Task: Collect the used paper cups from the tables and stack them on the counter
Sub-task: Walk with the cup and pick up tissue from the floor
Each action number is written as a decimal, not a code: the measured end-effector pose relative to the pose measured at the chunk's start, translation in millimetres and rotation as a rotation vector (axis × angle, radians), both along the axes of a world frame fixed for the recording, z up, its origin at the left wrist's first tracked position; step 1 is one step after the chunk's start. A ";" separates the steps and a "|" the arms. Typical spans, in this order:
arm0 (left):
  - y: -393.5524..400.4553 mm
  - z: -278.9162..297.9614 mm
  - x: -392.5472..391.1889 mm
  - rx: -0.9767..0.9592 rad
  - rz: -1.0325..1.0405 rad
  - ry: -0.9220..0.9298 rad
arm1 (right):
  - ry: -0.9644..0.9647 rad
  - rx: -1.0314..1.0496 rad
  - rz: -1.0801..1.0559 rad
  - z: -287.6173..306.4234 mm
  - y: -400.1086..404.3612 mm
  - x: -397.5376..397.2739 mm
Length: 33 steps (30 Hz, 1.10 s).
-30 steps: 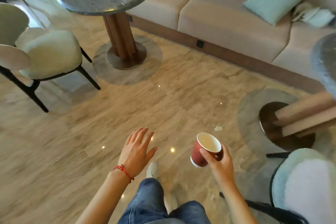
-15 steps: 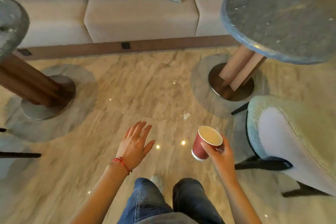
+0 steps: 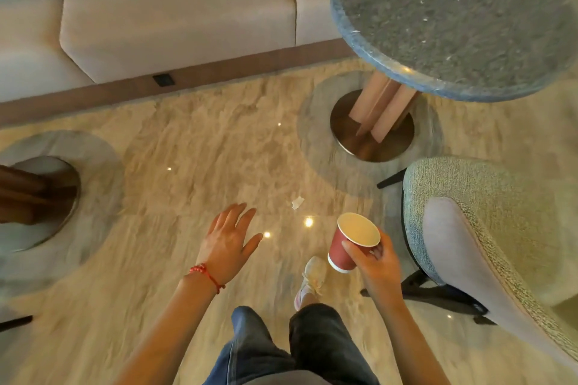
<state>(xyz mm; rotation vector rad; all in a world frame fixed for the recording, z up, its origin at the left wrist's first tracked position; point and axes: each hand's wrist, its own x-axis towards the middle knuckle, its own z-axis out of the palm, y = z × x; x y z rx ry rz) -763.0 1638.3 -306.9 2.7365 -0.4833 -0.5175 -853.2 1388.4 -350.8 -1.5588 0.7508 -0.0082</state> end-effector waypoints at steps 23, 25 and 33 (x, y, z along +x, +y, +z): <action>-98.9 -233.4 168.3 -0.265 0.121 0.107 | 0.078 -0.086 -0.002 -177.2 -62.3 157.2; -103.9 -280.0 175.4 -0.273 0.139 0.139 | 0.074 -0.108 0.001 -217.2 -65.4 164.6; -116.7 -466.3 188.6 -0.305 0.381 0.353 | 0.041 -0.110 0.003 -376.7 -85.6 186.3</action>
